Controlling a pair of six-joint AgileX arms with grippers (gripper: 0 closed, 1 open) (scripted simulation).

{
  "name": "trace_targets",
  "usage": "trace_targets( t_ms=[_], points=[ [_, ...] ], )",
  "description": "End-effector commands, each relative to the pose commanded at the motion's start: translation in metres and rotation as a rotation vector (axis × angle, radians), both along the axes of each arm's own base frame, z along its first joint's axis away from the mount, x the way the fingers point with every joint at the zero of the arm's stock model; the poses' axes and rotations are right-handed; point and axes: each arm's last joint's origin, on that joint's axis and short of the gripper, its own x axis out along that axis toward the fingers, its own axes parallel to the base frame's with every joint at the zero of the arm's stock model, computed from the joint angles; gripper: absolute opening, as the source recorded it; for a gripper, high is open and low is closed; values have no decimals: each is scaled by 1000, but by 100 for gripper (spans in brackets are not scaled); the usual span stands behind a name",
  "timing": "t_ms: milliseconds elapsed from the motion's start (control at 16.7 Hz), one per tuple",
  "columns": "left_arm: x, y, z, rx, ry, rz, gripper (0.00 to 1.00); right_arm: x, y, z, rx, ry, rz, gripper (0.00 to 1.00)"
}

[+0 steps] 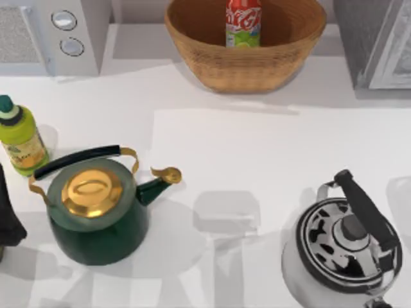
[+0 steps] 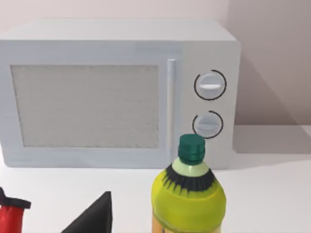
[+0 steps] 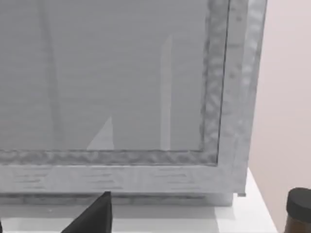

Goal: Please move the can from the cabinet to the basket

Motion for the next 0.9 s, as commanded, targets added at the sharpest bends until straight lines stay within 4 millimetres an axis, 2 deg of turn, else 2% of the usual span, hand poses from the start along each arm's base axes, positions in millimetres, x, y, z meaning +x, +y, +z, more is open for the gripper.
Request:
trace_targets(
  t_ms=[360,540,720,900],
  points=[
    [0,0,0,0,0,0,100,0,0,-2,5,3,3,100],
    [0,0,0,0,0,0,100,6,-11,9,-1,0,7,100],
    [0,0,0,0,0,0,100,17,-34,37,-4,-2,10,100],
    [0,0,0,0,0,0,100,28,-60,83,1,2,8,100]
  ],
)
